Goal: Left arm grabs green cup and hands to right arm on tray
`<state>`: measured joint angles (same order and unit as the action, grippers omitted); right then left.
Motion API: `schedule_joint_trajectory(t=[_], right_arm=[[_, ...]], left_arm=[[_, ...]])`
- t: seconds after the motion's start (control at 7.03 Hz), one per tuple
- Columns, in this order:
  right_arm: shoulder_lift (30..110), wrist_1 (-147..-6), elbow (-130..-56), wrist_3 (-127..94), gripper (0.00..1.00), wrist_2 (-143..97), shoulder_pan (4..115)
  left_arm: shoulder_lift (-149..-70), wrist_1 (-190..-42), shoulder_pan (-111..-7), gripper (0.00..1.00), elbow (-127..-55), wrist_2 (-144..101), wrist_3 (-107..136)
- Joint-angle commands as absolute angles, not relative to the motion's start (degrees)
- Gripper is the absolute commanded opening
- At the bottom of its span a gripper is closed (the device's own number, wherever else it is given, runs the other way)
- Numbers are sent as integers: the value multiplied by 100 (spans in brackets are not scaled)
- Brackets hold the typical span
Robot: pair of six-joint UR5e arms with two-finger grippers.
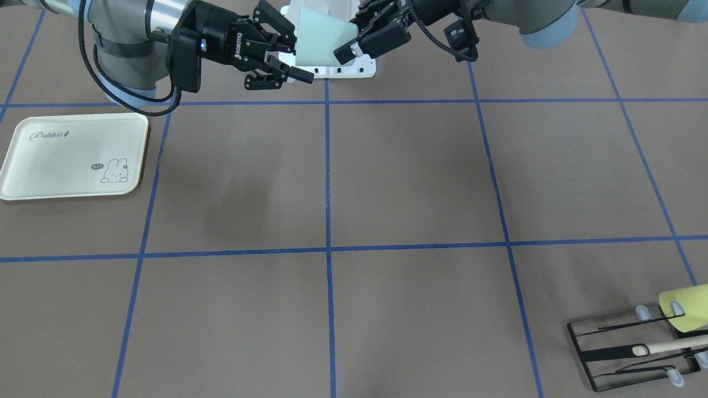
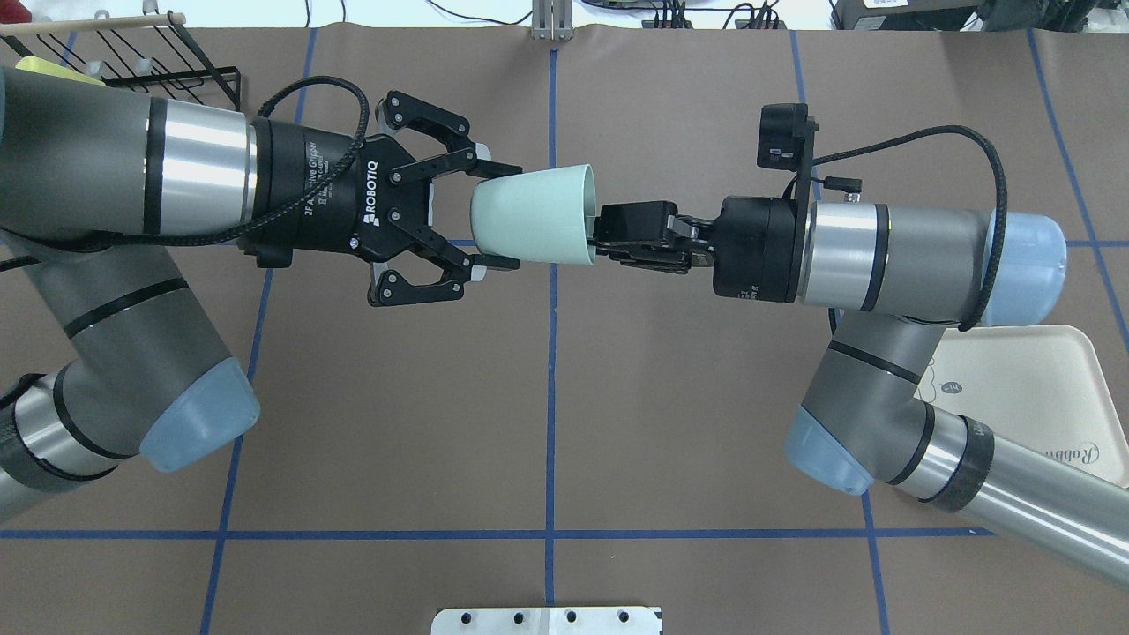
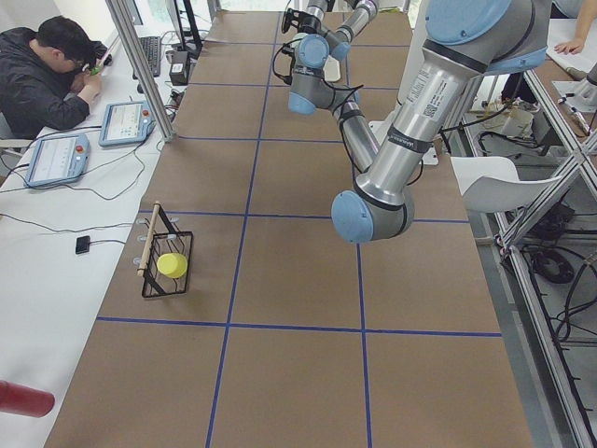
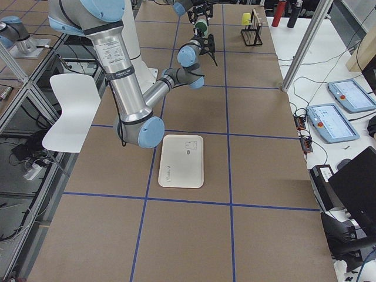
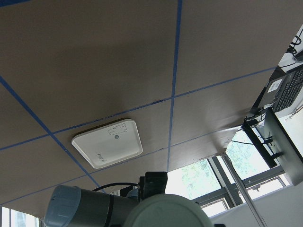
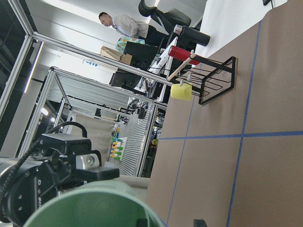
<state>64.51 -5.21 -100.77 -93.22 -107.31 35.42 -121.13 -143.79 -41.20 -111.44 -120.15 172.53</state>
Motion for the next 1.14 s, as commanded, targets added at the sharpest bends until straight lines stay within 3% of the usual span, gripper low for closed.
schedule_joint_trajectory(t=[0.0,0.28,1.0], right_arm=[[6442,-519,-10081,-9325,39,-10731,3542],[6442,-519,-10081,-9325,36,-10731,3542],[6469,-519,-10072,-9325,10,-10731,3525]], left_arm=[[-12111,-14379,-4026,34,-11136,-11910,17244],[-12111,-14379,-4017,34,-11101,-11918,17244],[-12076,-14458,-4025,35,-11092,-11918,17244]])
